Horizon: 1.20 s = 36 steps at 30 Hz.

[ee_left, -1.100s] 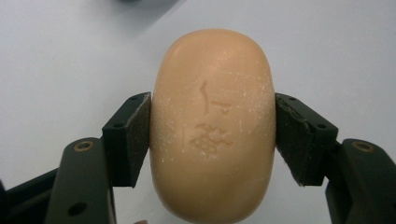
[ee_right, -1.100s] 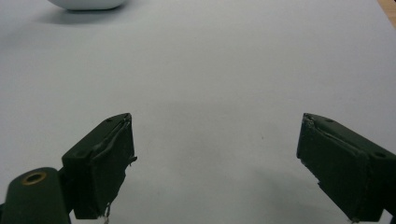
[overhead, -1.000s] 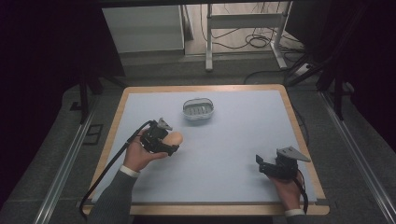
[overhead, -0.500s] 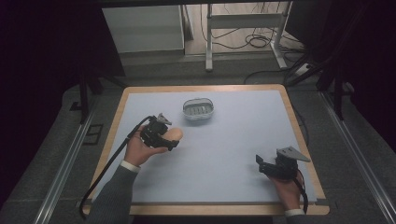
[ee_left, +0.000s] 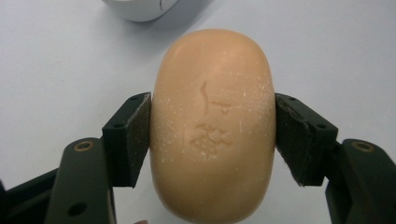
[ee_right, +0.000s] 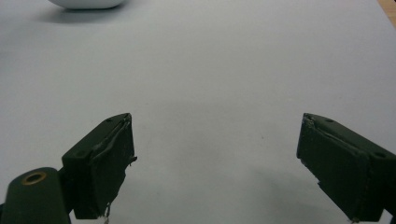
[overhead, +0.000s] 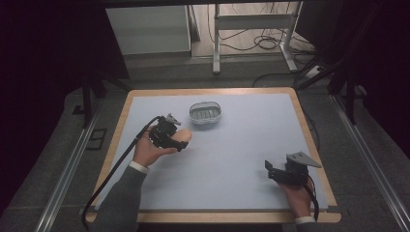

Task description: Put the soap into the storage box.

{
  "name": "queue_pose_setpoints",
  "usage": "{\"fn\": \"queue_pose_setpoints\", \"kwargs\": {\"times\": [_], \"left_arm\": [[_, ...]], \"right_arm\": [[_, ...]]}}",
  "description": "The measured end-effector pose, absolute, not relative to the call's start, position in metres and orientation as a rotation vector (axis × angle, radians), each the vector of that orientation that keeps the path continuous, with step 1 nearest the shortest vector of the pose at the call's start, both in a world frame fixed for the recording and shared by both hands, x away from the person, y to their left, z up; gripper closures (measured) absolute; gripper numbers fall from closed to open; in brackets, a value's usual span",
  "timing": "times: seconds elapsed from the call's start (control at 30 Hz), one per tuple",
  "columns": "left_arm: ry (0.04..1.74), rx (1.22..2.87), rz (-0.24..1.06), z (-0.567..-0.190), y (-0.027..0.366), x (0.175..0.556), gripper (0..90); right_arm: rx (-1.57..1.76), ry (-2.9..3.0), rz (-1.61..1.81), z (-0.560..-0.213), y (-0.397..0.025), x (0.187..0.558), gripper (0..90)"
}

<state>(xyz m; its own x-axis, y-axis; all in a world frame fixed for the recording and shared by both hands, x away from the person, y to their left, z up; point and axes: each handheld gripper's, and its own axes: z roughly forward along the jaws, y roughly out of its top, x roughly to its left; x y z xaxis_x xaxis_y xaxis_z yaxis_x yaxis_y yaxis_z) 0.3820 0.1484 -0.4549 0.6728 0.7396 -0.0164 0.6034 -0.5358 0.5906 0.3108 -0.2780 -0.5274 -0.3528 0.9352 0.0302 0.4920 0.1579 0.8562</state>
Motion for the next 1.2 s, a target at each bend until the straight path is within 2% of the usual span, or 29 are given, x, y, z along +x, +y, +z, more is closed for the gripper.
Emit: {"fn": "queue_pose_setpoints", "kwargs": {"times": [0.7,1.2], "left_arm": [[1.025,2.318,0.351,-0.446,0.142,0.393,32.3],[1.011,2.311,0.330,-0.435,0.134,0.411,32.4]], "right_arm": [[1.352,1.925,1.101,-0.528,-0.277,0.311,11.3],[1.356,1.924,1.102,-0.528,-0.277,0.311,11.3]]}}
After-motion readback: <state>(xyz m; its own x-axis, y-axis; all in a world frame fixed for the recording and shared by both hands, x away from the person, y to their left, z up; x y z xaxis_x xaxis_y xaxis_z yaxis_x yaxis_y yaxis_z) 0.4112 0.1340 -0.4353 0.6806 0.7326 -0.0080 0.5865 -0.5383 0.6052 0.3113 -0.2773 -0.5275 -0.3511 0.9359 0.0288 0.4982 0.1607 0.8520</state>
